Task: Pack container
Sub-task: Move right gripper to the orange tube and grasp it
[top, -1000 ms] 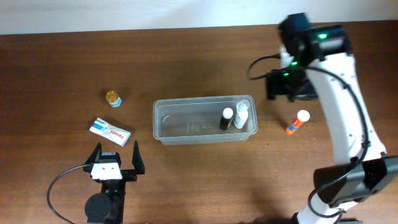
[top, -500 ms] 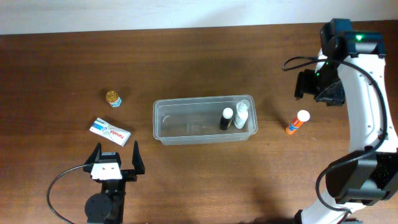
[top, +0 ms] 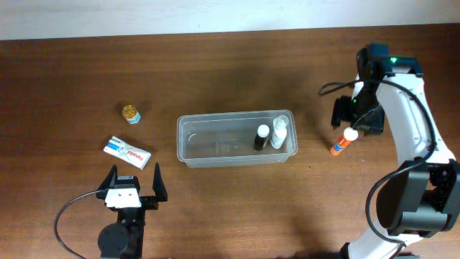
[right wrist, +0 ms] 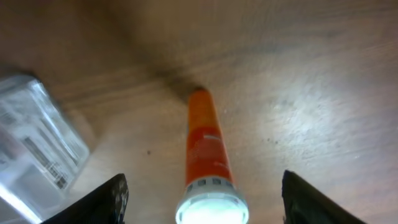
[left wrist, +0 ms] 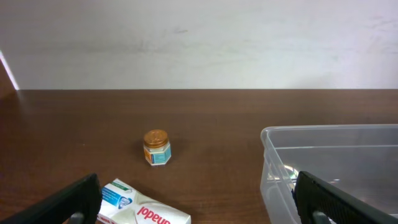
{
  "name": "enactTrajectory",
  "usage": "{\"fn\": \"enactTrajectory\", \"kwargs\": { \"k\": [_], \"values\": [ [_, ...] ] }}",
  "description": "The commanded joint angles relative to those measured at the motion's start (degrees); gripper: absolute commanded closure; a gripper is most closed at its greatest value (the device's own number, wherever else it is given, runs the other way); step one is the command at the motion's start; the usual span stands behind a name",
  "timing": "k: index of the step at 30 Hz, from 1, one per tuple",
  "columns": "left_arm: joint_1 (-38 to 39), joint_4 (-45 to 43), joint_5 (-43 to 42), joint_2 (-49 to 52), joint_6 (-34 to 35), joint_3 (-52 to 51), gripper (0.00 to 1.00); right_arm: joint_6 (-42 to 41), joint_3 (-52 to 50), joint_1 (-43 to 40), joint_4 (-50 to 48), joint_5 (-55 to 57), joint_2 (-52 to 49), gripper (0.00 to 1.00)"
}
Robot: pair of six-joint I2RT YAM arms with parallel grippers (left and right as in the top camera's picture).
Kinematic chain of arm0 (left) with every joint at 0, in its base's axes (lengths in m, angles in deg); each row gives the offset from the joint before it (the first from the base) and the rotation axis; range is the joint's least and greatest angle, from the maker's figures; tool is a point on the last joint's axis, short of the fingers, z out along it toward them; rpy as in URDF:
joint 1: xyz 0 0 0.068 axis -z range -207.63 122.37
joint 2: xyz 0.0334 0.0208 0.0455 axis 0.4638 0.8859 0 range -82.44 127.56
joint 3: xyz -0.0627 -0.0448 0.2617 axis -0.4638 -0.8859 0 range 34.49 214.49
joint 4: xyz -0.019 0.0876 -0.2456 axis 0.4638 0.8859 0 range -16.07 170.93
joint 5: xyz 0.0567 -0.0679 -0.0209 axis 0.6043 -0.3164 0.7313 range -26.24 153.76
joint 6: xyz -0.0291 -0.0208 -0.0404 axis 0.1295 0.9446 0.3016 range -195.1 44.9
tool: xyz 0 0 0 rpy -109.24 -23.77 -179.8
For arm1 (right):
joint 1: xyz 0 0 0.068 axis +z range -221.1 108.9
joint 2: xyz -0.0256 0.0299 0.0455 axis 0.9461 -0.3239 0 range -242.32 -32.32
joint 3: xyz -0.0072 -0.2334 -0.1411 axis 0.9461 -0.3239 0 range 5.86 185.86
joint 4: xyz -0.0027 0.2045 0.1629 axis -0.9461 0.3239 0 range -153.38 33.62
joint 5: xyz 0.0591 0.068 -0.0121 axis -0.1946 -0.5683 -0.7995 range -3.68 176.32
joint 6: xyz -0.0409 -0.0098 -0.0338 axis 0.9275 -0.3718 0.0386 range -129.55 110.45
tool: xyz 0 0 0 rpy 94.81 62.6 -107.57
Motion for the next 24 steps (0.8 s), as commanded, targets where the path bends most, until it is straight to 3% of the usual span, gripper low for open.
{"fn": "enactTrajectory", "kwargs": {
  "k": [1,17,24],
  "values": [
    [-0.28,0.35,-0.04,0.02,-1.09,0.0,0.01,-0.37,-2.62,-0.33,-1.16,-0.35,1.01,0.34],
    [-0.28,0.35,-0.04,0.02,-1.09,0.0,0.01,1.38,-2.84,-0.33,-2.12,-0.35,1.03,0.65],
    [-0.28,0.35,-0.04,0.02,-1.09,0.0,0.01,1.79,-2.84,-0.31,-1.99,-0.37,1.03,0.69]
  ]
}}
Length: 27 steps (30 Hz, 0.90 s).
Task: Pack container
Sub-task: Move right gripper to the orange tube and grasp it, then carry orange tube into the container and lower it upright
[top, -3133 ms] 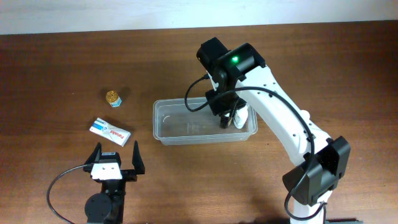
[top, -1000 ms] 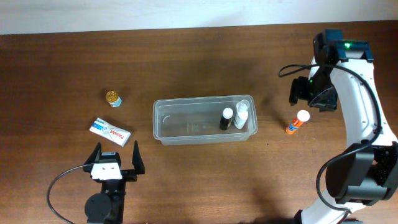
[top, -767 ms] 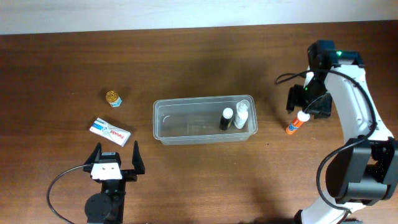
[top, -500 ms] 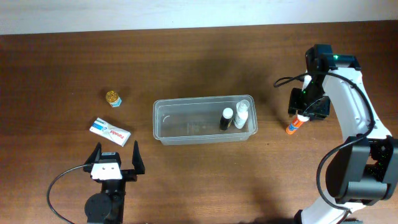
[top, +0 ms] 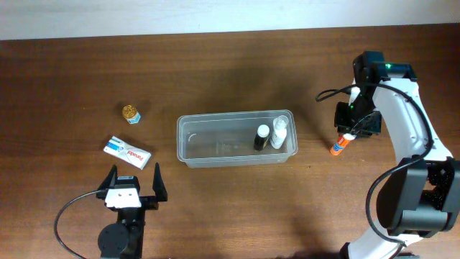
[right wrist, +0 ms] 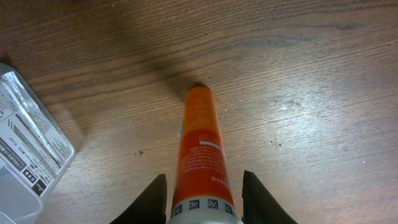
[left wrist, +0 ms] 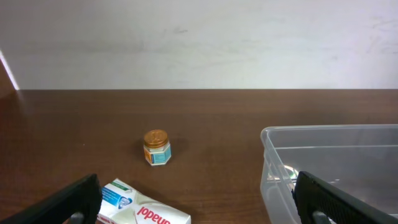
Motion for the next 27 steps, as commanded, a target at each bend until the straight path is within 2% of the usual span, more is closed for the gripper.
{"fn": "enactTrajectory", "kwargs": {
  "k": [1,6,27],
  "values": [
    [-0.28,0.35,-0.04,0.02,-1.09,0.0,0.01,0.22,-0.24,-0.31,-0.07,-0.35,1.07,0.7],
    [-0.28,0.35,-0.04,0.02,-1.09,0.0,0.01,0.22,0.15,-0.31,0.59,-0.35,1.44,0.73],
    [-0.28,0.35,-0.04,0.02,-1.09,0.0,0.01,2.05,7.98,0.09,7.82,-1.46,7.76,0.74]
  ]
}}
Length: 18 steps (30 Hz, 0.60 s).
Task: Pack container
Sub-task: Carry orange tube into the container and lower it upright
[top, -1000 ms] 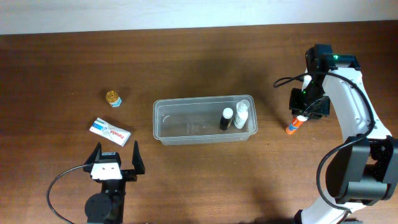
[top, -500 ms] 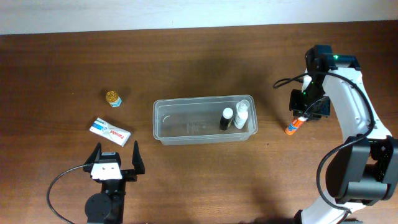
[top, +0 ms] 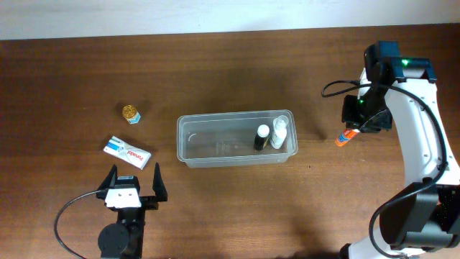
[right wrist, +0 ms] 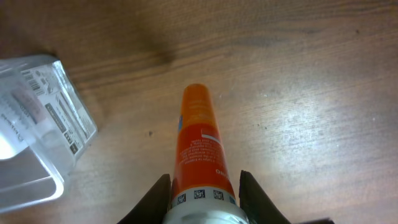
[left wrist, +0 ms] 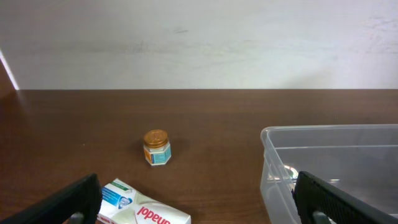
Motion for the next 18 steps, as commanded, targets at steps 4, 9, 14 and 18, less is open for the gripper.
{"fn": "enactTrajectory", "kwargs": {
  "k": [4,9,14,18],
  "values": [
    [-0.28,0.35,-0.04,0.02,-1.09,0.0,0.01,1.95,4.7,1.6,3.58,-2.38,4.79,0.73],
    [-0.28,0.35,-0.04,0.02,-1.09,0.0,0.01,1.92,9.68,5.22,7.41,-3.02,8.59,0.73],
    [-0.28,0.35,-0.04,0.02,-1.09,0.0,0.01,1.88,12.2,10.16,8.81,-6.38,12.7,0.73],
    [-0.28,0.35,-0.04,0.02,-1.09,0.0,0.01,0.59,12.2,14.8,9.03,-6.64,14.47,0.73]
  ]
}}
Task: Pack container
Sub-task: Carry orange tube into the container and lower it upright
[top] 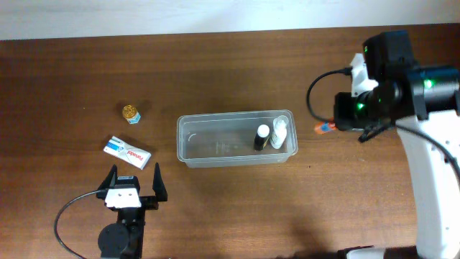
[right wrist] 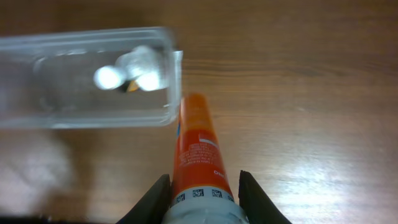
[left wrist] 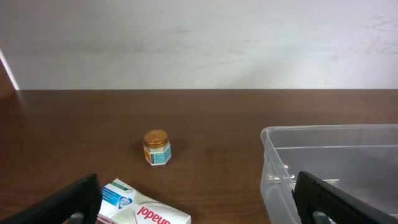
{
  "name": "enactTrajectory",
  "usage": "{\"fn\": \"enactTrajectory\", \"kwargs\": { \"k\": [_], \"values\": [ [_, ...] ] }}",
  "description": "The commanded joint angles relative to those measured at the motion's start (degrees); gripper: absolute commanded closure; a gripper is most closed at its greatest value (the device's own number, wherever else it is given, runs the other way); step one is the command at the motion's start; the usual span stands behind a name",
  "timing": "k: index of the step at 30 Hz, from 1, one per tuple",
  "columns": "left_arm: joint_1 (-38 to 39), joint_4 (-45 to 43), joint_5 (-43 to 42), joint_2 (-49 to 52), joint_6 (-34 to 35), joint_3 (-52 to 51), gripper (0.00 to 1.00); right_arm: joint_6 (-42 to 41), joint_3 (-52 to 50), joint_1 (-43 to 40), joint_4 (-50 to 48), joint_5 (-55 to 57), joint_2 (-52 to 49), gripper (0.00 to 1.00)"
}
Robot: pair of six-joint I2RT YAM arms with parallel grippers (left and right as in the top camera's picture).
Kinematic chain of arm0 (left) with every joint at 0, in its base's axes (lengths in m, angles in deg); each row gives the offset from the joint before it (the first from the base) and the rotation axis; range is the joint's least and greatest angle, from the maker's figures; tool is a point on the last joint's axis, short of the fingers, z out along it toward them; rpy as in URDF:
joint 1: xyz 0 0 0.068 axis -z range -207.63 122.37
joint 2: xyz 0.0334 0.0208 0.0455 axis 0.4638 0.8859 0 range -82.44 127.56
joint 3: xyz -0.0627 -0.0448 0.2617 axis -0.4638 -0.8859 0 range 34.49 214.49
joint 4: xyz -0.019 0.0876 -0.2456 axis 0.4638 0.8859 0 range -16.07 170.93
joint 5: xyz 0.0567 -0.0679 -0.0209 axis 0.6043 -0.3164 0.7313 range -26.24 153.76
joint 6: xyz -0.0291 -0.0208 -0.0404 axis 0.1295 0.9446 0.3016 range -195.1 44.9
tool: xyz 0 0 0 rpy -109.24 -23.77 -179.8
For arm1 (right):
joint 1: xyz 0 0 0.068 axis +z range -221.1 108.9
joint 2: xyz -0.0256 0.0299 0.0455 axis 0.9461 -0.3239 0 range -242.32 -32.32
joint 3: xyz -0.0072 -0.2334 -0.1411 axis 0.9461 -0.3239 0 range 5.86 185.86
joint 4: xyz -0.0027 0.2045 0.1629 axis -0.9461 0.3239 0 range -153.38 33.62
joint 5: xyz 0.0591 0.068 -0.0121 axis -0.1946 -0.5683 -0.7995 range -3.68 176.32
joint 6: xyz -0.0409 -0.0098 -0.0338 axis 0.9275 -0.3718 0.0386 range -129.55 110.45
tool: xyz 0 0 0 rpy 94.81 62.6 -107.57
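Observation:
My right gripper (right wrist: 200,199) is shut on an orange glue stick (right wrist: 198,146) with a white cap, held in the air just right of the clear plastic container (top: 235,138). From overhead only the stick's orange tip (top: 323,128) pokes out beside the right arm. Inside the container stand a black-capped bottle (top: 261,137) and a white bottle (top: 279,132). A small amber jar (top: 131,113) and a white Panadol box (top: 127,152) lie on the table to the left. My left gripper (left wrist: 193,205) rests open near the front edge, with the box just ahead of it.
The brown wooden table (top: 230,208) reaches a pale wall at the back. The right arm's black cable (top: 320,83) loops above the container's right end.
My right gripper has risen and moved left with the glue stick, from the table right of the container to a spot just off its right end. The left arm has not moved.
First my right gripper hung open over the glue stick lying on the table. Then its fingers were close around the stick, still on the table. After that the stick was held slightly higher, and now it hangs beside the container's right end.

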Motion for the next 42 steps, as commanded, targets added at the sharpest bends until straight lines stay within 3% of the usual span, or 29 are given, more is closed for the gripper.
{"fn": "enactTrajectory", "kwargs": {
  "k": [1,10,29,42],
  "values": [
    [-0.28,0.35,-0.04,0.02,-1.09,0.0,0.01,-0.72,0.92,3.8,0.02,-1.62,0.94,0.73],
    [-0.28,0.35,-0.04,0.02,-1.09,0.0,0.01,-1.29,0.11,10.19,-1.64,-1.57,-2.25,0.72],
    [-0.28,0.35,-0.04,0.02,-1.09,0.0,0.01,-1.4,-1.05,11.26,-4.9,-1.2,-10.1,0.73],
    [-0.28,0.35,-0.04,0.02,-1.09,0.0,0.01,-2.29,-11.1,14.67,-11.93,1.16,-10.56,0.73]
  ]
}}
